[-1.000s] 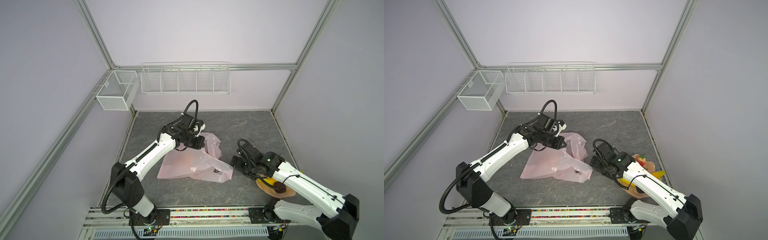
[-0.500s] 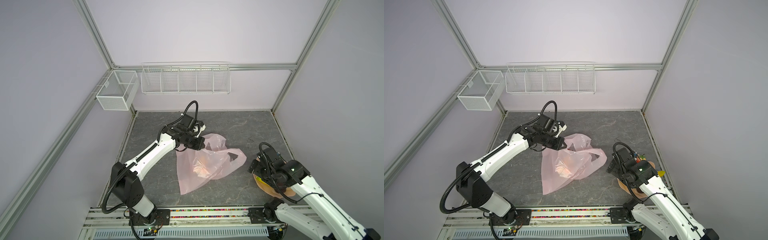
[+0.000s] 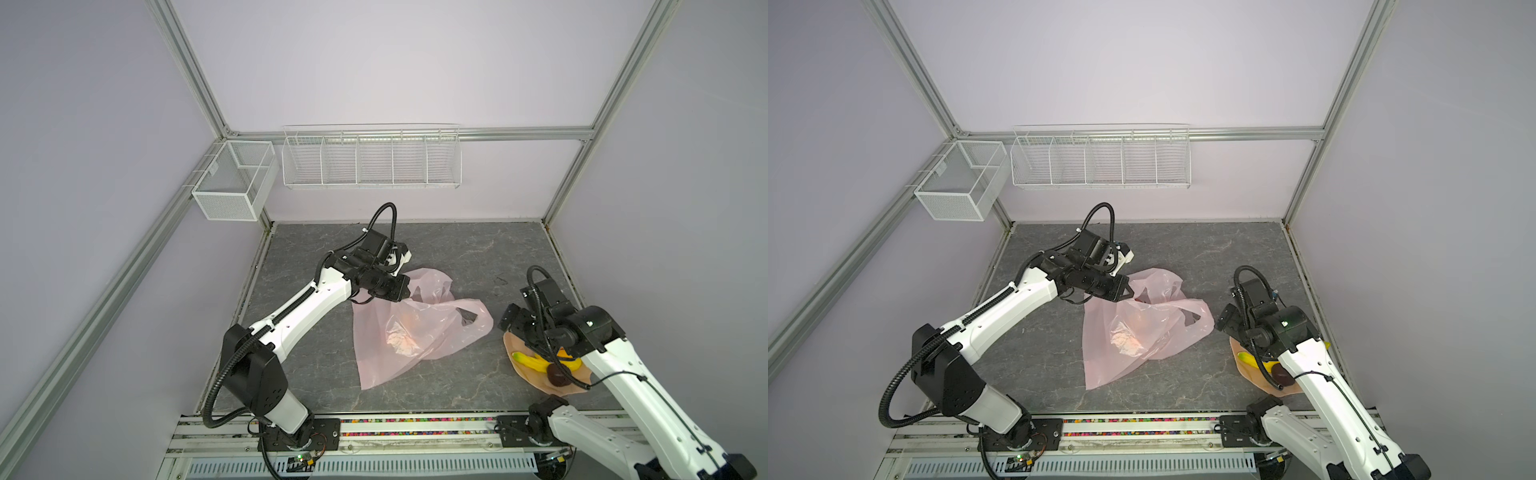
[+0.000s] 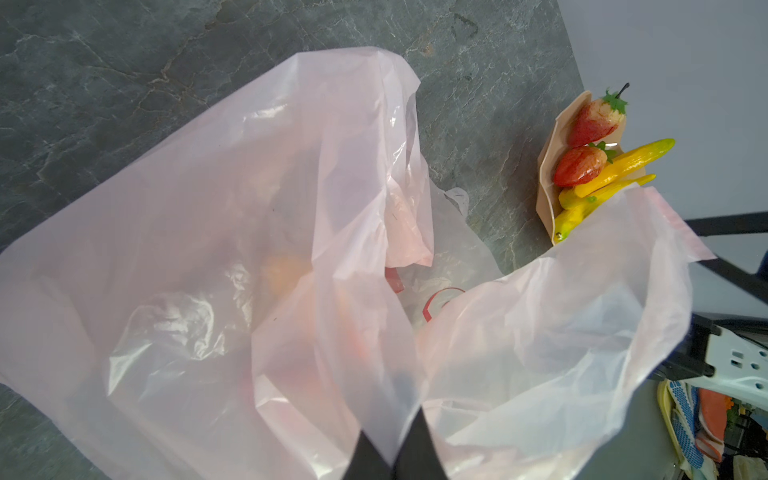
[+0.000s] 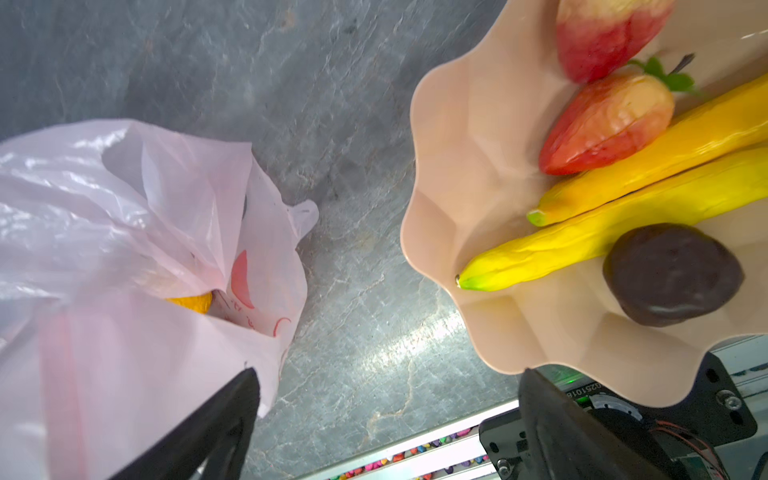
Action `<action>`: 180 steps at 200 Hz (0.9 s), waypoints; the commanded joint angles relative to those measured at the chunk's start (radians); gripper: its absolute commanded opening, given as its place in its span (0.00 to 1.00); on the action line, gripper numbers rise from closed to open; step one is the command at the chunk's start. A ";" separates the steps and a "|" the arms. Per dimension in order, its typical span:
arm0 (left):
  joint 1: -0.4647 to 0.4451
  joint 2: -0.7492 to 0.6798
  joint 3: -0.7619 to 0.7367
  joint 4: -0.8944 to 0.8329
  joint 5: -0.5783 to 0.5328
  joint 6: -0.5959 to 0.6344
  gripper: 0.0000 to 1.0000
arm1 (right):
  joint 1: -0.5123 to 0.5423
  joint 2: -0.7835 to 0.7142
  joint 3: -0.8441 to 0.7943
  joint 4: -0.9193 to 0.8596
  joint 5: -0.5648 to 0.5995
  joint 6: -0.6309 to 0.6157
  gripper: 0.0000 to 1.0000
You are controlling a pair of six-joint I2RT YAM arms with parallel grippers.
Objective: Place the fruits into the plastic bag
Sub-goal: 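Withdraw the right gripper from the bag back over the bowl, then lower the right gripper onto the pale strawberry and close on it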
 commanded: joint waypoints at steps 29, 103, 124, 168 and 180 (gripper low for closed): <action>-0.030 -0.042 -0.016 -0.007 0.005 0.031 0.00 | -0.173 0.061 0.036 -0.046 0.089 -0.143 0.99; -0.032 -0.077 -0.028 -0.016 0.030 0.048 0.00 | -0.431 0.191 -0.025 0.146 0.196 -0.312 0.98; -0.032 -0.085 -0.037 -0.013 0.040 0.048 0.00 | -0.458 0.242 -0.027 0.211 0.201 -0.393 0.97; -0.035 -0.094 -0.052 -0.010 0.062 0.049 0.00 | -0.478 0.370 -0.023 0.320 0.175 -0.532 0.92; -0.036 -0.095 -0.055 -0.010 0.063 0.051 0.00 | -0.481 0.398 -0.023 0.329 0.184 -0.549 0.91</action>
